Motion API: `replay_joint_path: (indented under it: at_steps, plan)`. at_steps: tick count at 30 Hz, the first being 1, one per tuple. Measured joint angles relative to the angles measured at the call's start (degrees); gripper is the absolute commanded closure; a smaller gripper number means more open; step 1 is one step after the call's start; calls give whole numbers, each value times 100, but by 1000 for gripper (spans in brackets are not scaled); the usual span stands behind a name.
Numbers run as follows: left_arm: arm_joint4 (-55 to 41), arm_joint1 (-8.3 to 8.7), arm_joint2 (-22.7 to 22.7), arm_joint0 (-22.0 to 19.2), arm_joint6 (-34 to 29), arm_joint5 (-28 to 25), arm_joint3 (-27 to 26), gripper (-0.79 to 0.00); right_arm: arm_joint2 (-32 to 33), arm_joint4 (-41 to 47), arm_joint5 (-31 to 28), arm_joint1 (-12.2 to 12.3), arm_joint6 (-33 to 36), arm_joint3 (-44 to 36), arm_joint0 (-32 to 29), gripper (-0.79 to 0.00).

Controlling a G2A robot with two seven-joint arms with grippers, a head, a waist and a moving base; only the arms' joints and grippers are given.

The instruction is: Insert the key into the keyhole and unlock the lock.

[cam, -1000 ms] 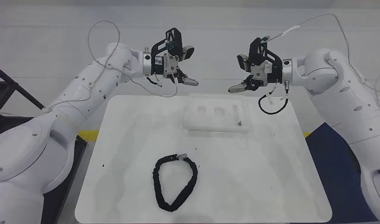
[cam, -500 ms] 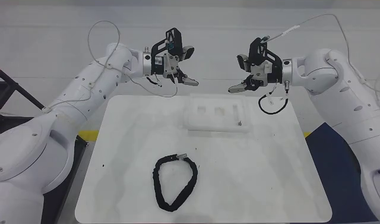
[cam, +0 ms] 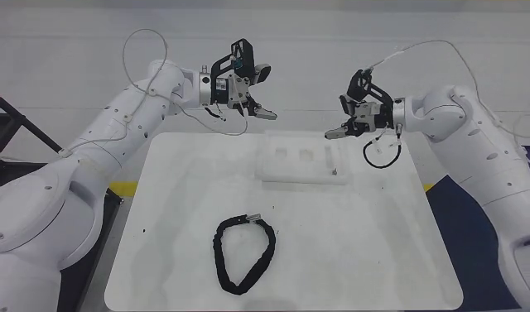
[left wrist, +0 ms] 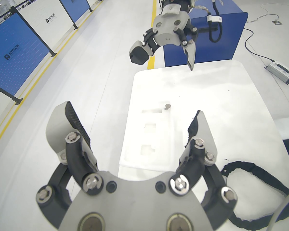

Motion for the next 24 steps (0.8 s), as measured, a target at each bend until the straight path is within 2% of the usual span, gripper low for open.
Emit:
replay_joint_path:
  at_steps: [5,12,20,24]
  plan:
    - [0,0,0,0,0,0,0,-785,-195,359,449,-101,526,459,-64,-785]
    - [0,0,0,0,0,0,0,-785,-327,890,1807,-310,1097,1180,-89,-785]
    - [0,0,0,0,0,0,0,-785,-489,1311,3109,-647,1315,1615,-183,-785]
    - [0,0,0,0,0,0,0,-785,-613,1339,3467,-841,1333,1834,-214,-785]
